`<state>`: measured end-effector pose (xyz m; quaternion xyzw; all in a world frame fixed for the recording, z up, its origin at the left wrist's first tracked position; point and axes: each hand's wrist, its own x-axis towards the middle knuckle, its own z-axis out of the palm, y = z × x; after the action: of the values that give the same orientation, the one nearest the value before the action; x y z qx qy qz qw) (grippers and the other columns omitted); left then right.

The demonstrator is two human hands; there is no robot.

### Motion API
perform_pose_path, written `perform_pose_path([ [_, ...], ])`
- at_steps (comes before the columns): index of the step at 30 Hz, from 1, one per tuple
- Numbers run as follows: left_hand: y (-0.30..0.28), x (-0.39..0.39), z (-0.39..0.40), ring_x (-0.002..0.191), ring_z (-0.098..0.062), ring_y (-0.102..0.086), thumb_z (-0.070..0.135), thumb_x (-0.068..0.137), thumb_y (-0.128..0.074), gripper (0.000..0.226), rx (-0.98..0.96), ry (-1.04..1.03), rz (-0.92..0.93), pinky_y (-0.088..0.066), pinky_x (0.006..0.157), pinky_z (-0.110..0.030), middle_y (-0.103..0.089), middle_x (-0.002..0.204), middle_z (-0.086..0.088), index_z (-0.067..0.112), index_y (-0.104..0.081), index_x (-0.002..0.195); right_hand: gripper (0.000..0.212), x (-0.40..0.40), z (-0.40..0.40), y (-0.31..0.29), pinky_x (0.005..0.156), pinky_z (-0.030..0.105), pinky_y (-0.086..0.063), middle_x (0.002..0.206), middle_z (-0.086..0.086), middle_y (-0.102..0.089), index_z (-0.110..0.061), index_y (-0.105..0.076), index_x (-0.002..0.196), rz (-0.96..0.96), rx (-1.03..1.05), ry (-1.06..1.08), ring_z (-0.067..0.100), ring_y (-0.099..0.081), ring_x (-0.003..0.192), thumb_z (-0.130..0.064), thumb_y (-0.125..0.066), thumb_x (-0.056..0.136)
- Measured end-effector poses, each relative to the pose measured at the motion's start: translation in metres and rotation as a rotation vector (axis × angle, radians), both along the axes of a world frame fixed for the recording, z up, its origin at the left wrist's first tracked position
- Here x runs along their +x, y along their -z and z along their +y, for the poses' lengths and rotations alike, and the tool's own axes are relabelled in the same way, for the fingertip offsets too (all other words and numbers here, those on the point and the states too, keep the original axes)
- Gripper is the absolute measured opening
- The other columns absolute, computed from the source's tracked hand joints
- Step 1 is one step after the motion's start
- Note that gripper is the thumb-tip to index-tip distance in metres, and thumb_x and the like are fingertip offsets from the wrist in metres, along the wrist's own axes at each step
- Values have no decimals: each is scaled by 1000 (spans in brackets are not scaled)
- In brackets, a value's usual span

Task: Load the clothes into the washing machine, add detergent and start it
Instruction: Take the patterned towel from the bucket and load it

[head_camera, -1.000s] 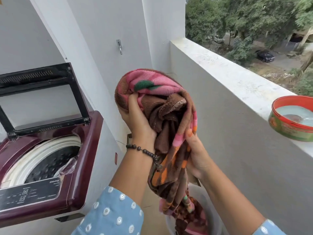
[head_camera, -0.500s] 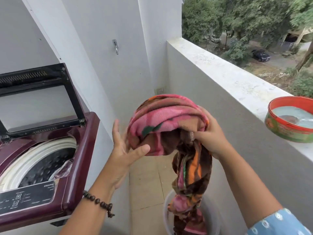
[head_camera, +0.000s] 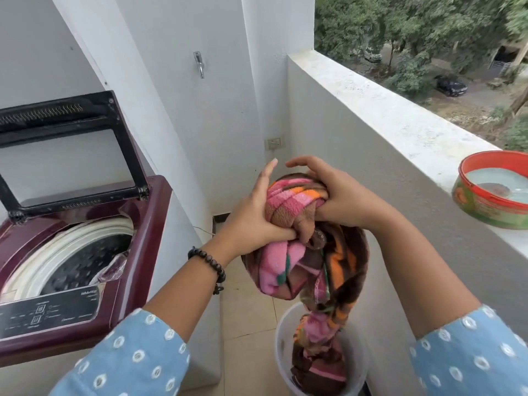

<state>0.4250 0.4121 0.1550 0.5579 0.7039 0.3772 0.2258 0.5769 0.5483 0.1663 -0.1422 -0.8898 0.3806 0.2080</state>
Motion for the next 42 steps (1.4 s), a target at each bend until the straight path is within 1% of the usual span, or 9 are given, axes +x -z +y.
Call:
perform_pose_path([
  [4,5,-4,7,107,-15,-68,24,53,-81,80,230,-50,-216,-55,94,-40,-70,117,7,34,-55,127,89,14,7,8,98,24,-49,137,1,-49,-36,-30,147,124,-362,-63,8,-58,119,-10,-76,76],
  [9,-24,-18,15,92,-14,-68,-2,58,-74,57,483,-141,-533,-54,86,-29,-73,98,4,13,-60,111,114,28,11,46,110,30,-41,153,-9,-40,-32,-19,153,120,-681,-154,9,-44,137,-34,-89,64],
  [15,-48,-31,19,105,-32,-62,17,67,-78,56,616,-206,-961,-48,103,-52,-66,109,-23,-4,-59,116,51,8,-5,76,81,26,-55,99,-6,-76,-19,-64,112,288,-811,164,15,-70,97,-10,-80,63],
  [20,-39,-39,6,98,-26,-63,19,61,-79,58,682,-280,-951,-51,101,-46,-66,101,-15,2,-59,113,32,13,15,29,87,37,-57,96,3,-75,-7,-68,108,666,-857,296,19,-70,91,4,-64,79],
  [25,-27,-43,11,110,-30,-60,21,65,-81,71,736,-315,-996,-50,102,-45,-61,117,-19,-2,-55,126,41,9,-3,2,86,37,-56,109,11,-72,-1,-60,126,676,-925,151,24,-69,98,4,-57,86],
  [28,-23,-36,20,122,-29,-57,30,67,-85,87,710,-347,-1089,-49,103,-42,-57,134,-15,0,-49,140,71,-4,-32,15,84,35,-57,126,16,-64,-4,-44,141,591,-1074,-29,25,-68,106,-18,-75,78],
  [32,-3,-20,16,113,-26,-65,38,90,-62,55,619,-506,-1067,-53,92,-44,-66,125,-8,12,-53,137,117,-7,-41,24,86,35,-56,137,18,-57,-4,-34,147,508,-1199,-210,27,-64,115,-40,-95,53],
  [36,-2,-4,20,103,-13,-68,38,70,-76,80,705,-464,-978,-56,88,-32,-62,125,-12,-2,-51,135,83,-9,-41,25,76,32,-58,114,13,-71,2,-47,137,547,-1151,-94,24,-71,98,-7,-83,63],
  [42,25,-6,-3,133,-26,-52,47,53,-95,122,533,-290,-886,-40,113,-49,-53,145,-12,11,-31,150,66,3,-6,26,79,29,-57,113,8,-72,-1,-53,132,507,-846,66,22,-70,102,6,-70,69],
])
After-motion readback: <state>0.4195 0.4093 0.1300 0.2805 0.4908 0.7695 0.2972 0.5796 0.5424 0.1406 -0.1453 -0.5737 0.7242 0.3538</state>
